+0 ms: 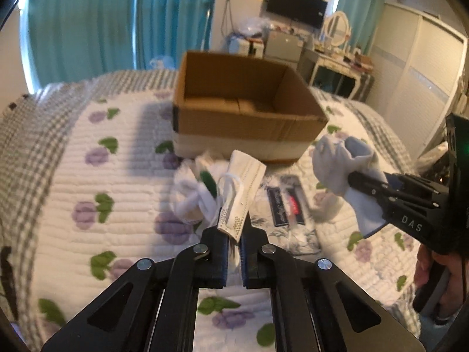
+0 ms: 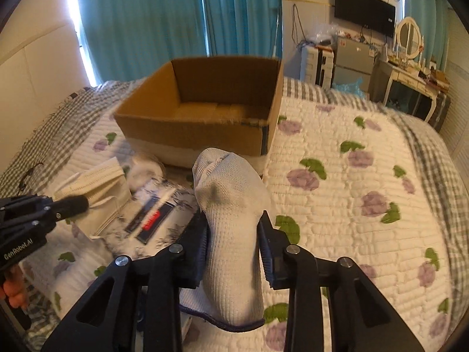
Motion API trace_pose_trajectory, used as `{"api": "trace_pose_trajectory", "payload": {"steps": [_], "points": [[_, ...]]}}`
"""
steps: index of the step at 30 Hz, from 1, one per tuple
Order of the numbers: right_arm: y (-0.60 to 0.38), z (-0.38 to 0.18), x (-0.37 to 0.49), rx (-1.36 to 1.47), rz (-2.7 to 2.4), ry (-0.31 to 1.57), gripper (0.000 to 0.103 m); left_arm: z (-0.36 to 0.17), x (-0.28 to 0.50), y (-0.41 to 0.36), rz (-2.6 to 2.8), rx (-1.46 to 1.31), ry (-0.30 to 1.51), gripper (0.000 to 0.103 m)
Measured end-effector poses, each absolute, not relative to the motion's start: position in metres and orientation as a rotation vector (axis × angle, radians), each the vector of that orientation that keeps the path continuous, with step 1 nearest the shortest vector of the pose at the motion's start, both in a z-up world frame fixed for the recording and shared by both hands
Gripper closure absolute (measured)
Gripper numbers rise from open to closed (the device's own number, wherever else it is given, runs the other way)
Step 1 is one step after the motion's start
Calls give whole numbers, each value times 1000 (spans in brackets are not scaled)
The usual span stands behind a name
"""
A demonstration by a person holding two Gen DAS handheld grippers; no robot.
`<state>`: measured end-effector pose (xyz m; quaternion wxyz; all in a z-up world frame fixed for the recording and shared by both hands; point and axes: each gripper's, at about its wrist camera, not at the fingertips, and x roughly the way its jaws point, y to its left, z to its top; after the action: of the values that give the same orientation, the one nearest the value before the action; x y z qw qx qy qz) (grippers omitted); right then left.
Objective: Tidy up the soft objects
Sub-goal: 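Grasp the white sock with the right gripper while the left gripper grasps the white face mask, then carry the sock and mask over the box and open both grippers to drop them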
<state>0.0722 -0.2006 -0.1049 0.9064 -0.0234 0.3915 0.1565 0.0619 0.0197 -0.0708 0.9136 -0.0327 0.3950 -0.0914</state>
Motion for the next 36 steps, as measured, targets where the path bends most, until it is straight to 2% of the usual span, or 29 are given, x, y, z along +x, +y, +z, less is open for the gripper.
{"api": "trace_pose_trajectory", "payload": {"steps": [10,18,28,36], "points": [[-201,-15,17,-80,357,652,73,9,30,20,-201,-48,651,98],[-196,36,17,-103,386,566,73,29,56,17,-198,-32,614,98],[-171,56,100,-80,386,557,73,29,140,29,-219,-41,609,98],[-153,13,203,-39,388,620,73,-19,235,25,-227,-32,671,98]]}}
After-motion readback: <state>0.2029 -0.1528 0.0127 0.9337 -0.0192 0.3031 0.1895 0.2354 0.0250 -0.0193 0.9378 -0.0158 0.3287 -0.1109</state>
